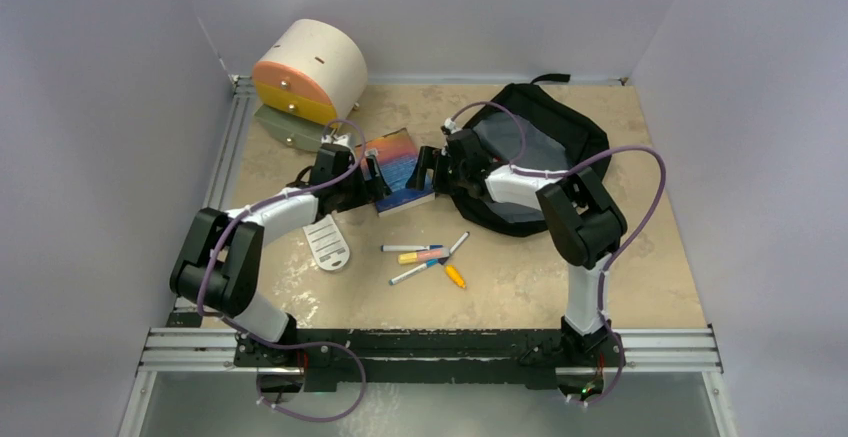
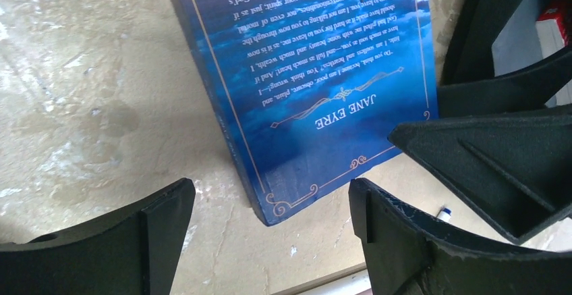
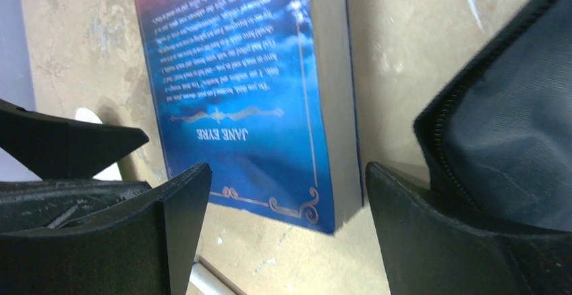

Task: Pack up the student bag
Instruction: Pick up the book from the center of the board.

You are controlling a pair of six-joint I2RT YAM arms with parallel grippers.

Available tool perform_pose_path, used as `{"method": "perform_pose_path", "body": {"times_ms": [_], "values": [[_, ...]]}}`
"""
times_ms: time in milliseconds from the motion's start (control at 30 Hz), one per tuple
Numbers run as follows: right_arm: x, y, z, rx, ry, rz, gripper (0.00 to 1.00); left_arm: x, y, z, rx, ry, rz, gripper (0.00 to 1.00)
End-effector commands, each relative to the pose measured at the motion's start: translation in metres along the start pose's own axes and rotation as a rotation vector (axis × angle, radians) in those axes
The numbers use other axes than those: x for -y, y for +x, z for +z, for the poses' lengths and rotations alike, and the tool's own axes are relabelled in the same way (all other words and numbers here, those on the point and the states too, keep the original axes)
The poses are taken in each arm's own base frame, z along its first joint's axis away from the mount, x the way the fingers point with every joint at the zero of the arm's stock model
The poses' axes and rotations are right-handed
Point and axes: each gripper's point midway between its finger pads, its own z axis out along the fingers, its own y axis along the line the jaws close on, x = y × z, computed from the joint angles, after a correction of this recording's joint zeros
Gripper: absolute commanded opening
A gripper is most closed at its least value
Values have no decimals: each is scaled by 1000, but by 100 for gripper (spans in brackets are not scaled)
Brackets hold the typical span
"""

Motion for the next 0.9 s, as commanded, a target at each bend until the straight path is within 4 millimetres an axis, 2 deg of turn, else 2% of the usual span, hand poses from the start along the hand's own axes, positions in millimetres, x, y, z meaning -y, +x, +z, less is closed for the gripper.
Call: {"method": "perform_pose_path", "body": {"times_ms": [0, 100, 233, 533, 867], "values": [[46, 59, -17, -156, 184, 92, 86, 26, -22, 3, 45, 104, 11, 84], [45, 66, -20, -175, 167, 97, 83, 27, -17, 7, 24, 116, 4, 81], [32, 77, -13, -225, 73, 128, 80, 36, -11, 13, -17, 169, 16, 79], [14, 73, 3, -229, -23, 198, 79, 43, -1, 21, -63, 191, 40, 78], [0, 88, 8, -285, -147, 267, 74, 48, 7, 24, -86, 208, 41, 76]]}}
